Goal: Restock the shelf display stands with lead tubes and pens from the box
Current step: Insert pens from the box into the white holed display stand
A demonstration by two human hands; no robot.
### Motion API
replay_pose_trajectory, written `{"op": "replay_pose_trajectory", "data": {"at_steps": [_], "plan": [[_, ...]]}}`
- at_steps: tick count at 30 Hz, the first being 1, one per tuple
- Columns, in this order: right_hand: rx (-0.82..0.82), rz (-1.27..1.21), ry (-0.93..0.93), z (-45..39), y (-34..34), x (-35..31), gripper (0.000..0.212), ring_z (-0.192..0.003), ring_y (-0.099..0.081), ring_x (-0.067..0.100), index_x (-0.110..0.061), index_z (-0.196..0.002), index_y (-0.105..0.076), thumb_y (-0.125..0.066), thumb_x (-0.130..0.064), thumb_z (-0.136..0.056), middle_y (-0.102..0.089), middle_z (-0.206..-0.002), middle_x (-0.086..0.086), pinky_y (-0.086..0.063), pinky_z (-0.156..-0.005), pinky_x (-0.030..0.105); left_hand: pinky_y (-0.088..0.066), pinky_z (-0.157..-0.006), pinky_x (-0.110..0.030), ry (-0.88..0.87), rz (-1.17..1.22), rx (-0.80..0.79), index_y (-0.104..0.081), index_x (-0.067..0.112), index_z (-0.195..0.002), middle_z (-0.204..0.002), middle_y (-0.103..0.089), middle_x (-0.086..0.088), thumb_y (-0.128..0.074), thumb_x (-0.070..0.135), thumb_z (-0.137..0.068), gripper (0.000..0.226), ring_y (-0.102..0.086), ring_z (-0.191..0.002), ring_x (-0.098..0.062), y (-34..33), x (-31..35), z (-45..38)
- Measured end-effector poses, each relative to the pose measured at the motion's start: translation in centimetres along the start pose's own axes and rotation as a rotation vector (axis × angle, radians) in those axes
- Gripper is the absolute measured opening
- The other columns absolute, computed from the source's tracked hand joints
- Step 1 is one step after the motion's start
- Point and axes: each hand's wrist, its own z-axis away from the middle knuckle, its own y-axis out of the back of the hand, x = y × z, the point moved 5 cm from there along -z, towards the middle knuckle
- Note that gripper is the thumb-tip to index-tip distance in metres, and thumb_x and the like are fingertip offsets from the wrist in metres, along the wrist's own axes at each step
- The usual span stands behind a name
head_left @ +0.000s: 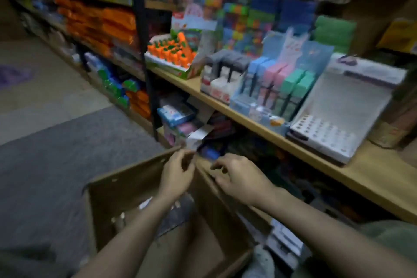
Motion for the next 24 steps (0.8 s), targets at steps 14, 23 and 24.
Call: {"op": "replay_pose_trajectory", "data": {"at_steps": [14, 23, 24], "plan": [[-0.527, -0.032, -0.128, -7.8, -29.1, 1.4, 0.071, -0.15, 0.001, 0.026, -0.022, -0.156, -0.009, -0.048, -0.026, -0.096, 0.006, -0.162, 0.011, -0.009, -0.121, 0.033, -0.029, -0.11, -0.031, 0.854, -0.29, -0.028, -0.039, 0.013, -0.142, -0.149, -0.034, -0.013, -0.057, 0.02, -0.092, 0.053, -0.033, -0.136, -0.029, -1.8, -23.3, 9.8], [-0.546, 0.016, -0.285, -9.2, -35.0, 4.2, 0.077, -0.149, 0.001, 0.033, -0.024, -0.155, -0.006, -0.052, -0.037, -0.095, 0.006, -0.161, 0.018, -0.013, -0.119, 0.043, -0.016, -0.116, -0.045, 1.012, -0.5, -0.032, -0.018, 0.023, -0.147, -0.158, 0.007, -0.019, -0.059, 0.037, -0.09, 0.072, -0.001, -0.145, -0.037, -2.2, -26.4, 8.1], [-0.523, 0.013, -0.304, -9.4, -35.2, 4.1, 0.076, -0.149, -0.001, 0.033, -0.024, -0.155, -0.009, -0.052, -0.038, -0.094, 0.002, -0.161, 0.016, -0.015, -0.118, 0.044, -0.012, -0.117, -0.046, 1.078, -0.505, -0.031, -0.016, 0.023, -0.148, -0.157, 0.011, -0.021, -0.058, 0.041, -0.09, 0.074, 0.002, -0.145, -0.037, -2.1, -26.7, 8.3]]}}
